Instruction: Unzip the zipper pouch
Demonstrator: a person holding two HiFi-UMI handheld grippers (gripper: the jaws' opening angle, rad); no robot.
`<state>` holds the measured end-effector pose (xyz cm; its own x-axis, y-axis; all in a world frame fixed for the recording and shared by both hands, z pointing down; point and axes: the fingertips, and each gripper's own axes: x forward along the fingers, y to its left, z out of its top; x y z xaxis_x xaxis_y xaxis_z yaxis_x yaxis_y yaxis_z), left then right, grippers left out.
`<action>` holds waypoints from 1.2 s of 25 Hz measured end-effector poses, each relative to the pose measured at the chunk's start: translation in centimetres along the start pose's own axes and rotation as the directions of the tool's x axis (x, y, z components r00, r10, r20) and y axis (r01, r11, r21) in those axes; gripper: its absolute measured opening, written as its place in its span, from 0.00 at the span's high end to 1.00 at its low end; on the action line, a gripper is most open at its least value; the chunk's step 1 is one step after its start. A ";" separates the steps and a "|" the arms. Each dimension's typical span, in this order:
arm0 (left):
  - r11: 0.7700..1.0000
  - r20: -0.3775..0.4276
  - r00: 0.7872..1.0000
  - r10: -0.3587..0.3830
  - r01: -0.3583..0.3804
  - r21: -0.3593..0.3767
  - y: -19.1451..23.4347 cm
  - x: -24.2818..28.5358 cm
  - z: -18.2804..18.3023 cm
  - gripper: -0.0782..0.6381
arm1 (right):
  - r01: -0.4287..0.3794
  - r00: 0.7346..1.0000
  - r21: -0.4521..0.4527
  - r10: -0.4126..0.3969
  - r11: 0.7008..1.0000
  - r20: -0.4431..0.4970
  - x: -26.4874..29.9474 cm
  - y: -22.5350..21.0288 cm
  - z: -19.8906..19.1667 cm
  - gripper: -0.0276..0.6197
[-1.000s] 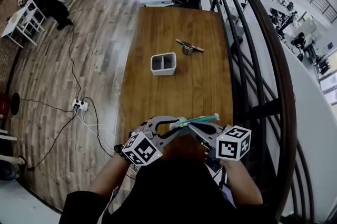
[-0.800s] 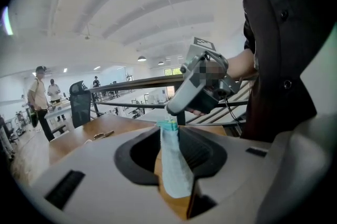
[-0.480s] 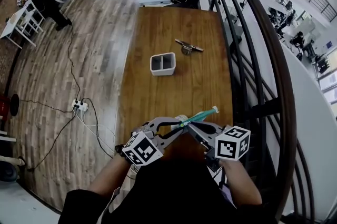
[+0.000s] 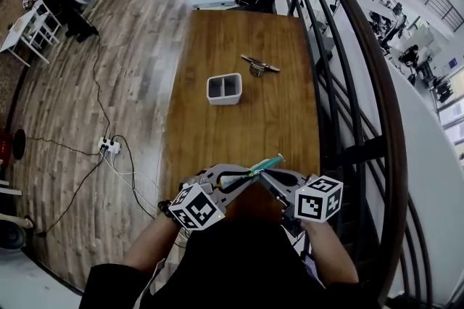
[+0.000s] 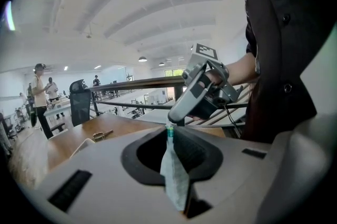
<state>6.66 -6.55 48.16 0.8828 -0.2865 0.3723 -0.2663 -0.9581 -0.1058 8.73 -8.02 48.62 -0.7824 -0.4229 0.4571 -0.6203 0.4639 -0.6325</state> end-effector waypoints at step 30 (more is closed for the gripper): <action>0.994 0.008 0.999 0.049 -0.047 -0.099 1.0 -2.4 -1.1 0.83 | 0.143 0.989 -0.060 -0.145 0.988 -0.037 -1.0 -2.7 -0.2 0.96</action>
<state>3.80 -6.80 48.19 0.8720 -0.3327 0.3591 -0.3451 -0.9380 -0.0312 11.14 -8.72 49.97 -0.6855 -0.4568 0.5669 -0.7279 0.4441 -0.5224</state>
